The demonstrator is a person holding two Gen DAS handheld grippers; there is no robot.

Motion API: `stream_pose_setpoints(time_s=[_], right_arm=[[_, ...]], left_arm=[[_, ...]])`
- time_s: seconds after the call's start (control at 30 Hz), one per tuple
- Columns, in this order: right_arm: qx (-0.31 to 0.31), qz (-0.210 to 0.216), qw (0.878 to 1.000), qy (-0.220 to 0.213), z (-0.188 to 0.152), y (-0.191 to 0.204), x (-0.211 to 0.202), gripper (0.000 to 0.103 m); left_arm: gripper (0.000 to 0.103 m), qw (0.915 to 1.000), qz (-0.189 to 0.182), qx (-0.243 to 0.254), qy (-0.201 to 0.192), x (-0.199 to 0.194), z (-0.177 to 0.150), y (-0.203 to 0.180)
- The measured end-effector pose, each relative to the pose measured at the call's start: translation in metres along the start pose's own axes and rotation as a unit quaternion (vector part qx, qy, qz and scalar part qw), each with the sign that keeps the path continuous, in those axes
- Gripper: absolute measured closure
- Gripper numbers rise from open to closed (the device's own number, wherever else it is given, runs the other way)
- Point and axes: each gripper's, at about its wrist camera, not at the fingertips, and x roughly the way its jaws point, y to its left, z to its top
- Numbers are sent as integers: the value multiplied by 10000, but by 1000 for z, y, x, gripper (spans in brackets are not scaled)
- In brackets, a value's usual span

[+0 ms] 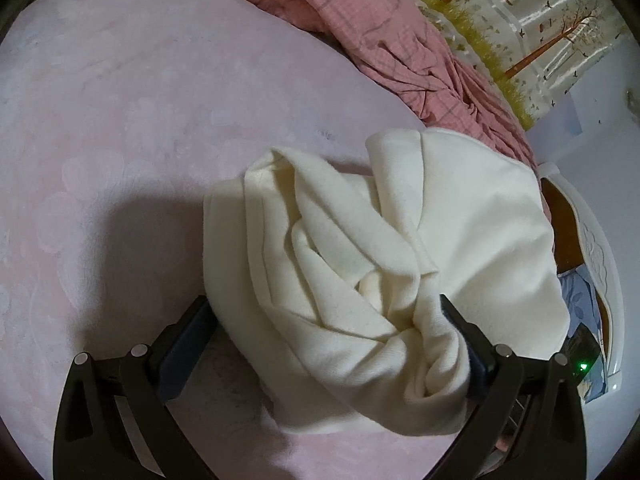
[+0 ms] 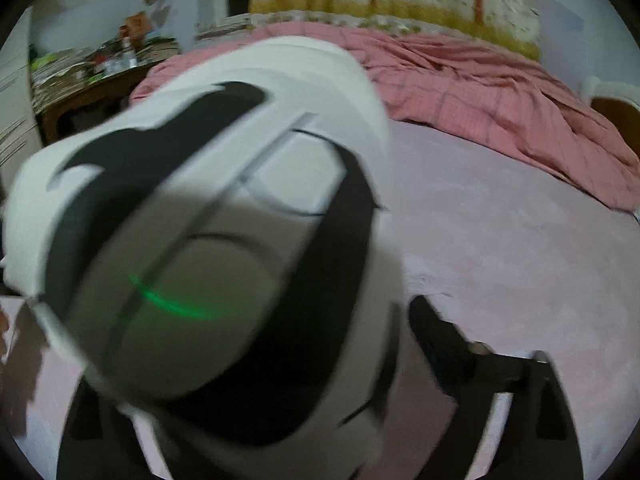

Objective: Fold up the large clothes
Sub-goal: 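Lift the bundle with both grippers and carry it toward the blue pillow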

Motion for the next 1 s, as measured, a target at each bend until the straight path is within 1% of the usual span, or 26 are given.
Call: stream_pose_setpoints(time_s=[0.03,0.07,0.1,0.13,0.17,0.2,0.27,0.37,0.5,0.6,0.63,0.67,0.7,0.73,0.77,0.8,0.87,0.9,0.93,1.0], right_arm=[[5,3,10000,-33,0,1,0,10],[-61,22,9999,-82,0,4,-1,19],[-248,46,9995,-172,0,12,-3,33],[-350,-135,9990,-226,0,17,-5,35],[-439,-335,9980,-318,0,22,-7,45],[-474,-486,9969,-404,-1,25,-10,51],[-532,-576,9953,-571,-3,31,-18,53],[-636,-695,9914,-911,-5,38,-35,55],[-847,-992,9819,-1373,-13,50,-59,55],[-906,-1204,9736,-1714,-17,58,-75,55],[-844,-1208,9725,-1804,-19,58,-79,55],[-756,-1198,9720,-1874,-20,56,-83,55],[-665,-1192,9715,-1936,-21,54,-87,55],[-639,-1206,9718,-1923,-20,53,-89,55],[-630,-1244,9721,-1887,-20,53,-90,55],[-635,-1269,9725,-1845,-21,53,-91,55],[-615,-1278,9737,-1782,-23,51,-92,55],[-587,-1267,9742,-1773,-23,50,-93,55],[-576,-1262,9741,-1784,-22,49,-94,55],[-633,-1328,9701,-1932,-21,46,-102,55]], left_arm=[[0,10000,1,-6,-7,0,-1,0],[0,10000,10,-1,-11,0,-1,-1],[0,10000,53,4,-32,-1,-1,0],[0,9999,103,-33,-122,-2,-3,1],[0,9996,167,-66,-205,-4,-7,2],[0,9993,242,-89,-278,-6,-11,1],[0,9990,240,-196,-312,-10,-12,1],[0,9992,107,-321,-216,-15,-13,6],[0,9977,-300,-600,-26,-10,-15,16],[0,9977,-405,-538,-3,-6,-17,13],[0,9976,-450,-521,2,-6,-18,11],[13,9976,-504,-472,-1,-6,-18,7],[24,9963,-752,-418,38,-5,-20,4],[30,9948,-914,-439,105,-3,-22,2],[32,9955,-856,-392,67,-2,-22,-1],[36,9962,-820,-283,28,-2,-22,-4],[44,9965,-812,-172,-52,-6,-22,-9],[47,9965,-823,-129,-64,-9,-22,-13],[51,9963,-856,-55,-61,-11,-22,-18],[53,9958,-898,155,-63,-12,-21,-31]])
